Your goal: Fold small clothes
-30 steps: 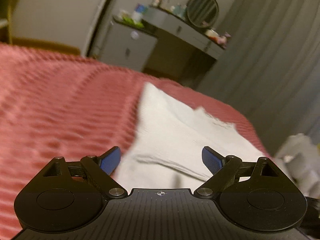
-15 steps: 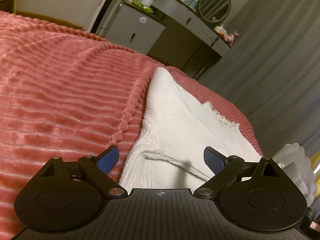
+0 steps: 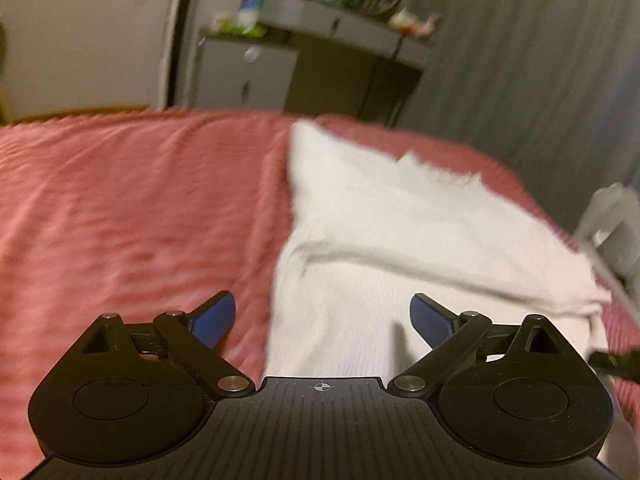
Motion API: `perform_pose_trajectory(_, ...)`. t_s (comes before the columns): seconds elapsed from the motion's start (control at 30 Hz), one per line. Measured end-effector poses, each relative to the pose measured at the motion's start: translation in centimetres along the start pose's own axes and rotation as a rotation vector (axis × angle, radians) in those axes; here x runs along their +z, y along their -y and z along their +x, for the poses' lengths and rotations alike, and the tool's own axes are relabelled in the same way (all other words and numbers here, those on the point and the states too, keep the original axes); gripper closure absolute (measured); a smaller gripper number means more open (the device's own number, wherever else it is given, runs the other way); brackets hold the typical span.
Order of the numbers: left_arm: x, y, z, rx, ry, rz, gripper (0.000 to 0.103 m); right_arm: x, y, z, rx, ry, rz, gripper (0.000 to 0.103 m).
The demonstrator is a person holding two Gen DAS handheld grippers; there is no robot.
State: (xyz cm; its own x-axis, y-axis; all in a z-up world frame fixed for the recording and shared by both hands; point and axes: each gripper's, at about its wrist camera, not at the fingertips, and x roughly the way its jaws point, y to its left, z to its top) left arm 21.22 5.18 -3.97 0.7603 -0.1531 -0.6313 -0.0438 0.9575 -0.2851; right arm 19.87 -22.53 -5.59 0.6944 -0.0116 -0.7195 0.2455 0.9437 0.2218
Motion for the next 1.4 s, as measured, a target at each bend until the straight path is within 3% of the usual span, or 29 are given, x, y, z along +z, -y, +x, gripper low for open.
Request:
perform_pose_trajectory(0.1, -1.0, -1.6, -1.7, -0.041, -0.132, -0.106, 0.005, -3.6, 2.1, -4.2, -0.034, -0.044, -0.054, 0.067)
perform_pose_trajectory(0.27, -2.8, -3.4, -5.9, -0.001, -0.178, -0.182, 0.005, -7.6, 4.3, -9.7, -0.032, -0.071, -0.119, 0.065)
perform_pose_trajectory(0.3, -2.9, -3.6, -6.4, 0.003, -0.187, -0.191, 0.005, -7.9, 4.5, -10.3, -0.037, -0.083, -0.123, 0.06)
perform_pose_trajectory(0.57, -4.9, -4.1, -8.5, 0.032, -0.346, -0.239, 0.005, -10.0, 7.8, -11.8, 0.025, -0.22, 0.014, 0.057)
perform_pose_trajectory(0.67, -5.2, -4.6, -9.2, 0.018, -0.362, -0.271, 0.005, -10.4, 9.1, -12.6, 0.089, -0.24, 0.055, 0.061)
perform_pose_trajectory(0.83, -5.6, -4.8, -9.1, -0.005, -0.412, -0.28, 0.006, -11.2, 9.9, -13.0, 0.146, -0.296, 0.071, 0.081)
perform_pose_trajectory(0.9, -5.7, -4.5, -9.0, 0.004, -0.424, -0.263, 0.012, -11.1, 9.9, -12.9, 0.157, -0.303, 0.065, 0.086)
perform_pose_trajectory(1.0, -5.7, -4.3, -9.0, 0.015, -0.432, -0.241, 0.029, -10.9, 9.7, -13.0, 0.158, -0.294, 0.045, 0.094)
perform_pose_trajectory(1.07, -5.8, -4.6, -8.9, -0.035, -0.469, -0.261, 0.059, -10.7, 9.8, -13.3, 0.173, -0.272, 0.041, 0.095)
perform_pose_trajectory(1.2, -5.9, -4.9, -8.4, -0.084, -0.523, -0.285, 0.088, -9.9, 10.3, -13.8, 0.236, -0.249, 0.1, 0.096)
perform_pose_trajectory(1.27, -5.3, -4.5, -8.6, -0.148, -0.549, -0.271, 0.091, -9.4, 10.3, -13.8, 0.264, -0.245, 0.122, 0.096)
perform_pose_trajectory(1.33, -3.9, -4.0, -9.4, -0.224, -0.516, -0.246, 0.091, -8.6, 10.1, -13.7, 0.305, -0.236, 0.158, 0.096)
perform_pose_trajectory(1.4, -2.0, -4.1, -10.0, -0.306, -0.477, -0.285, 0.091, -7.3, 9.9, -13.4, 0.357, -0.213, 0.198, 0.096)
